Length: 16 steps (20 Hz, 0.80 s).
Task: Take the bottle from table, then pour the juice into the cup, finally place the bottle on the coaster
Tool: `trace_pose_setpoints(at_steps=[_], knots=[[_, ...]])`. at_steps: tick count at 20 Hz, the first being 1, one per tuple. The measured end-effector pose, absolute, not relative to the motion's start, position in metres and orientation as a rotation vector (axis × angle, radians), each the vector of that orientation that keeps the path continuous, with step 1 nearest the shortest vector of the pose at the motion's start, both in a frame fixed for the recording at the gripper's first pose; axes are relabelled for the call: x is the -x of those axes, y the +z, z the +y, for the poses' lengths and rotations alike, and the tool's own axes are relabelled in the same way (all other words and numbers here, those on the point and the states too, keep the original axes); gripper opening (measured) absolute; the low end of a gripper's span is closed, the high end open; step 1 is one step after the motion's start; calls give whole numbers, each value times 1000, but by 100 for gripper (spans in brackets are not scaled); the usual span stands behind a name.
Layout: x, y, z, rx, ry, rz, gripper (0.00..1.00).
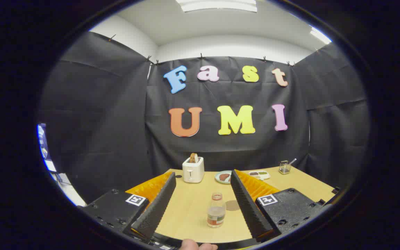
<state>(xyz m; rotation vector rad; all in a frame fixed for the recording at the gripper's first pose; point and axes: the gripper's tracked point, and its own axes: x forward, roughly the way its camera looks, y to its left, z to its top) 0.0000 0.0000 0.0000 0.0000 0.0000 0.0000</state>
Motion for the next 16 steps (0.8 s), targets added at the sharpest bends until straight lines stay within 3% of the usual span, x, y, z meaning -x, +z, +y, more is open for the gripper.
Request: trace_pose_setpoints(at_steps=[16], knots=[[-3,1,-24,-1,-70,-17,100]])
